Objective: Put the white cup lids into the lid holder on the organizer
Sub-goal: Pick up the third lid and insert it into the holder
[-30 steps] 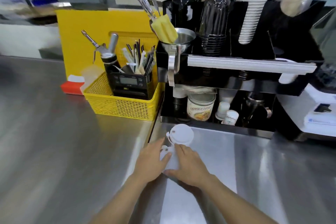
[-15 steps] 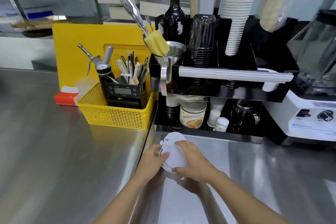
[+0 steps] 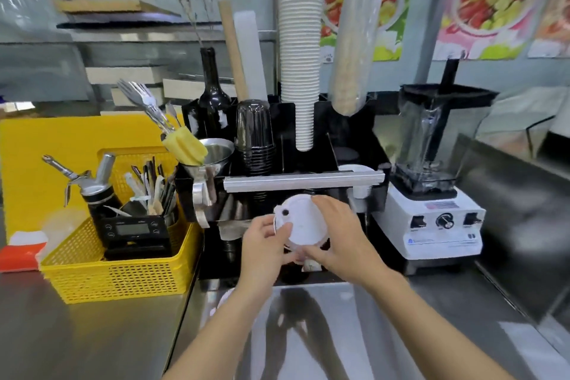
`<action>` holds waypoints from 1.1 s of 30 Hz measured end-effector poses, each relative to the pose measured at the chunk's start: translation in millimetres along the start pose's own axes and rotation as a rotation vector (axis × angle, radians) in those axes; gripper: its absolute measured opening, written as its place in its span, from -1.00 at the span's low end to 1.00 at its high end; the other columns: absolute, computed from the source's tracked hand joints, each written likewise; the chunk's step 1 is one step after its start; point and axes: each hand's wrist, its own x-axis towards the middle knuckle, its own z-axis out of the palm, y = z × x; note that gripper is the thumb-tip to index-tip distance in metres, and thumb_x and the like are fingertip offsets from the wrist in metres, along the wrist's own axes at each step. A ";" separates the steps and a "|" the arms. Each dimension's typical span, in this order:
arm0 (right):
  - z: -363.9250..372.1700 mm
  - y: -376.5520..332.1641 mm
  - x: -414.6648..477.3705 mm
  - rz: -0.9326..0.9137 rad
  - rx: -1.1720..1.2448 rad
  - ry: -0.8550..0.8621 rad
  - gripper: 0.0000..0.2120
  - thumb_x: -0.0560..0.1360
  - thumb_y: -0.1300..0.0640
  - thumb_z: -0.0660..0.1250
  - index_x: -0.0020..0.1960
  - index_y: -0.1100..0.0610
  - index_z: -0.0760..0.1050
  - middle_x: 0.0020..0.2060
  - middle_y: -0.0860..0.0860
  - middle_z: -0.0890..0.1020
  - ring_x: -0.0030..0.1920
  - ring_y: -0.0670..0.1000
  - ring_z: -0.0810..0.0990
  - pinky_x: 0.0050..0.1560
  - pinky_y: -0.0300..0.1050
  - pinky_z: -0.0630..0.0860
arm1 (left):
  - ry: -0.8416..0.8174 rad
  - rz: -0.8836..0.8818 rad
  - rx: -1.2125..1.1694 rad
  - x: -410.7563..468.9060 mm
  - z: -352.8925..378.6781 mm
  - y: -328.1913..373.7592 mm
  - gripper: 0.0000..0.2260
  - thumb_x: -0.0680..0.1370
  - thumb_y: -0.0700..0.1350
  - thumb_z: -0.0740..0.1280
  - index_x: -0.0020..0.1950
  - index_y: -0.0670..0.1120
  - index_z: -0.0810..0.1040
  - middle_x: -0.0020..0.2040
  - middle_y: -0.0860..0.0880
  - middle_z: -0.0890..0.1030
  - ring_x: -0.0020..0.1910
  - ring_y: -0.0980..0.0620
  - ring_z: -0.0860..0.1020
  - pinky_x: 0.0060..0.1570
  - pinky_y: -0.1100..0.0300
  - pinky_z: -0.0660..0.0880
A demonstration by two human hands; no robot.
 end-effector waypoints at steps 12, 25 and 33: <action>-93.8 43.3 49.4 0.053 -0.122 0.203 -0.33 0.30 -0.18 0.29 0.22 0.28 0.38 0.16 0.21 0.47 0.17 0.16 0.40 0.15 -0.13 0.23 | -0.146 0.436 0.344 41.2 99.1 51.2 -0.68 0.51 -0.13 0.31 0.24 -0.04 0.36 0.22 0.02 0.48 0.17 0.09 0.46 0.17 0.18 0.42; -117.8 106.1 134.6 0.145 -0.155 -0.194 -0.38 0.38 -0.06 0.39 0.34 0.15 0.29 0.22 0.07 0.42 0.24 0.07 0.38 0.19 -0.05 0.38 | -0.238 0.937 1.122 134.9 129.7 69.6 -0.64 0.57 0.01 0.18 0.35 -0.06 0.36 0.27 -0.01 0.51 0.33 0.04 0.34 0.43 0.15 0.01; -98.4 133.3 154.5 0.105 -0.418 -0.424 -0.43 0.35 -0.22 0.32 0.27 0.01 0.33 0.01 -0.02 0.51 0.02 0.02 0.42 0.14 -0.05 0.13 | -0.417 0.865 1.386 158.2 124.0 51.3 -0.63 0.57 0.05 0.14 0.36 -0.03 0.35 0.32 -0.02 0.47 0.39 0.07 0.27 0.45 0.07 -0.14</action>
